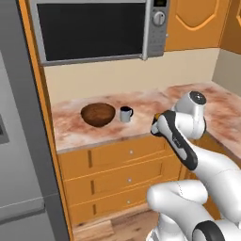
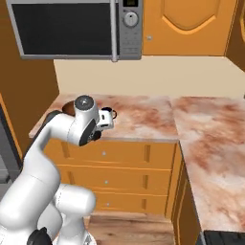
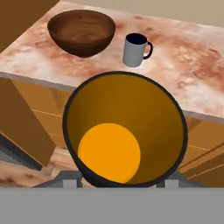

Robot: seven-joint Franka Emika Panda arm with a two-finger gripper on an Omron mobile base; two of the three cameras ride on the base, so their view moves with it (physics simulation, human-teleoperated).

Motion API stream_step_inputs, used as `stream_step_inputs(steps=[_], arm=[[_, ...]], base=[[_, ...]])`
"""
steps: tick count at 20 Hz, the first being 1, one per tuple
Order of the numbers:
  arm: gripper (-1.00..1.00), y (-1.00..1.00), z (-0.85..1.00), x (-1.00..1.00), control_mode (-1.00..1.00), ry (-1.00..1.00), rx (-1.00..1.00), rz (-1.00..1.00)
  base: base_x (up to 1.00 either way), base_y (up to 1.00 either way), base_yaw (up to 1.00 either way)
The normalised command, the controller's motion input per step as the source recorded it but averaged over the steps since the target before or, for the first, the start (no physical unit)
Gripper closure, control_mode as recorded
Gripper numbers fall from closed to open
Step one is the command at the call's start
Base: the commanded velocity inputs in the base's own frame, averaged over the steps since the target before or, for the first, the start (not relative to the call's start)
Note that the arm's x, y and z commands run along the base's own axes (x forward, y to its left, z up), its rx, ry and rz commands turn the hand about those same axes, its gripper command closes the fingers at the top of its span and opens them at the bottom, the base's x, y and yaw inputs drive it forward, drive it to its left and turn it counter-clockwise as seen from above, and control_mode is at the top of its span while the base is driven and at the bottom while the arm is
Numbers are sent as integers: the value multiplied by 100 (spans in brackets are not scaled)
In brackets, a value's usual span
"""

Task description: Clear the mugs and bowl far away from the sink.

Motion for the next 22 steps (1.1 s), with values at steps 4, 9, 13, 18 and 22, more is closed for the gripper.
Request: stream_step_inputs(steps=[4, 9, 13, 18, 22], arm=[[100, 0, 0, 0, 100, 0, 0, 0], [100, 0, 0, 0, 100, 0, 0, 0], [100, 0, 0, 0, 100, 0, 0, 0], [100, -25, 1, 15, -100, -5, 0, 1], [100, -56, -6, 63, -100, -3, 0, 1]], base=[[66, -57, 45], [60, -61, 33], [34, -60, 20], [16, -33, 5], [0, 0, 0]])
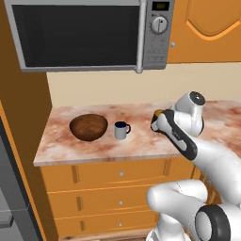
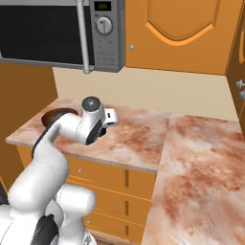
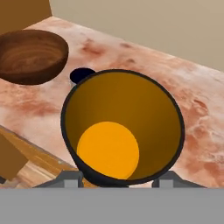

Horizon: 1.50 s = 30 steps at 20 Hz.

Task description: Clear the mugs and bowl far away from the sink.

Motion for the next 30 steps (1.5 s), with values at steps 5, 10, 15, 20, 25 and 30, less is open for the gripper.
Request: stream_step_inputs(steps=[5, 10, 15, 20, 25, 30], arm=[[100, -29, -37, 86, -100, 0, -1, 0], [100, -10, -52, 96, -100, 0, -4, 0], [100, -14, -46, 83, -100, 3, -2, 1], [100, -18, -47, 63, -100, 5, 0, 6], [-100, -3, -49, 39, -100, 2, 0, 10], [-100, 0, -14, 9, -100, 0, 0, 7]], base=[[0, 0, 0], [0, 0, 0], [0, 0, 0], [0, 0, 0], [0, 0, 0], [0, 0, 0]])
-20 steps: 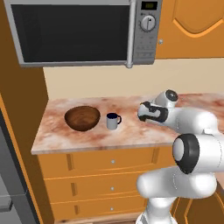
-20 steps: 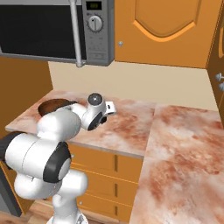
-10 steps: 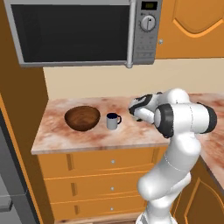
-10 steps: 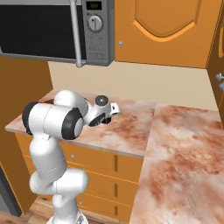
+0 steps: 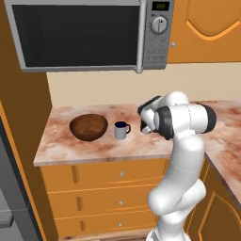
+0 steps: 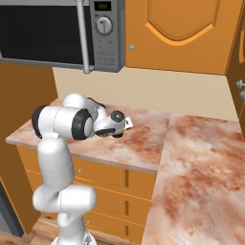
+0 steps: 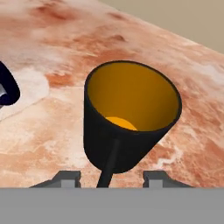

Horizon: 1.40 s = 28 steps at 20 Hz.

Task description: Clear the mugs and bowl far away from the sink.

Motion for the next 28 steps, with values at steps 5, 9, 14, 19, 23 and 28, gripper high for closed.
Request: stream_step_inputs(steps=[5, 9, 14, 19, 23, 28], arm=[[-100, 0, 17, 0, -100, 0, 0, 1], [-100, 0, 80, -3, -100, 0, -3, 0], [-100, 0, 100, -22, -100, 4, -8, -4], [-100, 0, 100, -41, -100, 8, -7, -7], [-100, 0, 100, -43, -100, 8, -2, -10], [-100, 0, 100, -43, -100, 5, 0, -9]], base=[[0, 0, 0], [0, 0, 0], [0, 0, 0], [0, 0, 0], [0, 0, 0], [0, 0, 0]])
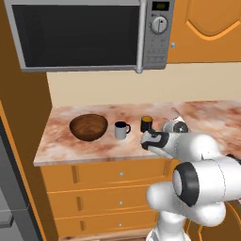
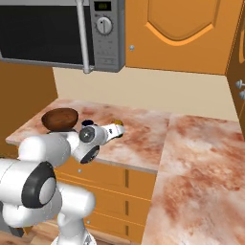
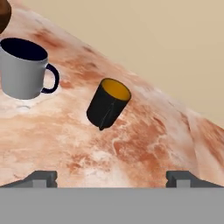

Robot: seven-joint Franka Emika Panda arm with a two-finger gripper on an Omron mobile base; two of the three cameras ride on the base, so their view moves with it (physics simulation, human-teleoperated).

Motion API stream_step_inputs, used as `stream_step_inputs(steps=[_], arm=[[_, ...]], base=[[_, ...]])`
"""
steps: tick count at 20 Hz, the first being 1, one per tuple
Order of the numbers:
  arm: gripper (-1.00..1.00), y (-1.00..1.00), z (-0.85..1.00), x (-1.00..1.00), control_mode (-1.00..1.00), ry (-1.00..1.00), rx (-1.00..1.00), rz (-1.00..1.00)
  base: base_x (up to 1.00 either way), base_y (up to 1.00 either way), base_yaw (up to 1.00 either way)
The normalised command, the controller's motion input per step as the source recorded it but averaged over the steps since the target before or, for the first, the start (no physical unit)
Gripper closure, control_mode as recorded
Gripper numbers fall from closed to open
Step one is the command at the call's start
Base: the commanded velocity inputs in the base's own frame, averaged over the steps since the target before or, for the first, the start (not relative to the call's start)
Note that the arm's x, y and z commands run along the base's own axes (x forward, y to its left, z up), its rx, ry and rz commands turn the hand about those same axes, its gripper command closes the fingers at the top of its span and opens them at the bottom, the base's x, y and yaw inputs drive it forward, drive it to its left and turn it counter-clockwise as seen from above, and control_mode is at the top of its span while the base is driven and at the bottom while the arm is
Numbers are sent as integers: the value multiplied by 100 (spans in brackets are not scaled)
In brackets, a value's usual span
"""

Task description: Clear the mugs and bowl far away from the sink.

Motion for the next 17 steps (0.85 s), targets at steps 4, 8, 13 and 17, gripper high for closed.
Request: stream_step_inputs(steps=[4, 8, 13, 17], arm=[[-100, 0, 100, -33, -100, 3, 0, -6], [-100, 0, 100, -31, -100, 4, 0, -4], [-100, 2, 96, -45, -100, 10, 0, 0], [-100, 8, 36, -68, -100, 4, 3, 1]], base=[[0, 0, 0], [0, 0, 0], [0, 0, 0], [0, 0, 0]])
